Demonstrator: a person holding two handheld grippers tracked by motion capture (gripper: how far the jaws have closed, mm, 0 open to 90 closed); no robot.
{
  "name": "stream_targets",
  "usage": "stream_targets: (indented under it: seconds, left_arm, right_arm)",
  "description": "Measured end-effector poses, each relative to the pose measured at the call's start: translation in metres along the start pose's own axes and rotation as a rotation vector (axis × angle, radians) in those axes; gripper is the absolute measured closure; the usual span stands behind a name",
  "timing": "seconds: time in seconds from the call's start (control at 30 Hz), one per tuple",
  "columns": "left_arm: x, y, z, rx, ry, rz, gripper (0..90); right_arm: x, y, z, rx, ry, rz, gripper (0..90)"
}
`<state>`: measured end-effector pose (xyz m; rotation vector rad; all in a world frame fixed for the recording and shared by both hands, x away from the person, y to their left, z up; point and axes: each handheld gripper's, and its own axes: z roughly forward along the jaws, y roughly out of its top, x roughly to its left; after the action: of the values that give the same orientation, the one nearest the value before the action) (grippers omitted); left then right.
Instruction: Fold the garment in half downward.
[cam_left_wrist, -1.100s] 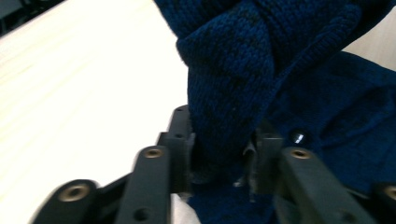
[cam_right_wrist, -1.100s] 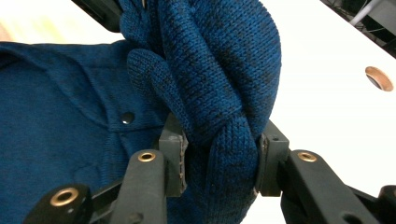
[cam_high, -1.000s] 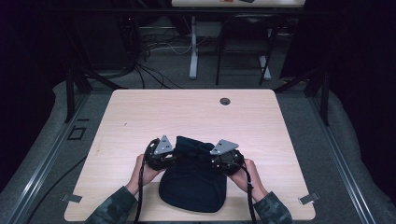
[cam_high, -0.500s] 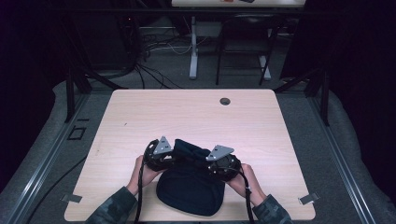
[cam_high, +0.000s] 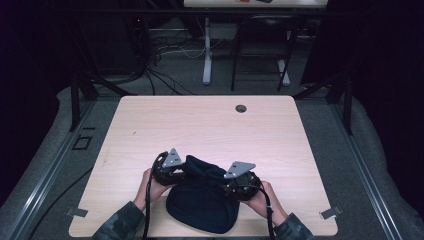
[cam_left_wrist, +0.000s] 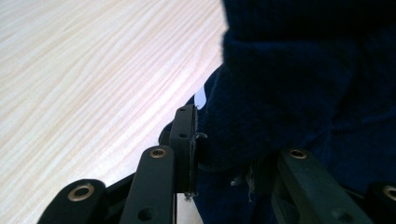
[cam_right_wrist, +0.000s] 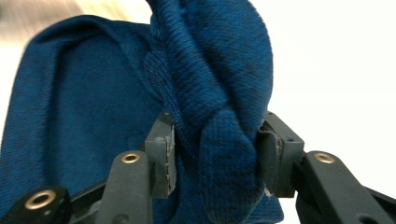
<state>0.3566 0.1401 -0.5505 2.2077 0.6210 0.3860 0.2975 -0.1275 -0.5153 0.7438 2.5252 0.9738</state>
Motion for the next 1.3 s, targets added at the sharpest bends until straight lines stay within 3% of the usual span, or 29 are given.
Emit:
stream_targets:
  seconds: [0.17,0.23,0.33,0.43,0.53,0.73,0.97,1.17,1.3]
  left_arm:
    - [0.002,0.000,-0.003,0.006,-0.057,-0.042,58.1]
    - [0.003,0.000,-0.005,0.007,-0.059,-0.043,53.0]
    - [0.004,0.000,-0.008,-0.011,-0.062,-0.047,57.6]
    - [0.003,0.000,-0.006,0.008,-0.065,-0.040,60.3]
    - [0.004,0.001,-0.008,0.013,-0.076,-0.042,56.8]
    - [0.013,0.004,-0.021,0.006,-0.088,-0.071,51.6]
    - [0.023,0.005,-0.038,-0.002,-0.064,-0.087,49.6]
    - [0.031,0.007,-0.050,-0.054,-0.003,-0.114,48.6]
    - [0.030,0.010,-0.051,-0.082,-0.003,-0.119,48.0]
  right_arm:
    - [0.000,-0.004,-0.006,-0.026,-0.013,0.009,52.8]
    - [-0.001,-0.006,-0.008,-0.031,-0.019,0.007,56.5]
    - [-0.003,-0.009,-0.009,-0.059,-0.047,-0.015,62.5]
    - [-0.012,-0.010,-0.004,-0.070,-0.066,-0.014,63.5]
    - [-0.015,-0.010,-0.003,-0.056,-0.040,-0.002,61.0]
    - [-0.006,-0.009,-0.007,-0.030,-0.012,-0.010,55.4]
    - [0.005,-0.009,-0.014,-0.025,0.004,-0.016,51.2]
    - [0.008,-0.011,-0.024,-0.020,0.026,-0.017,50.4]
    - [0.012,-0.013,-0.029,-0.031,0.057,-0.011,47.0]
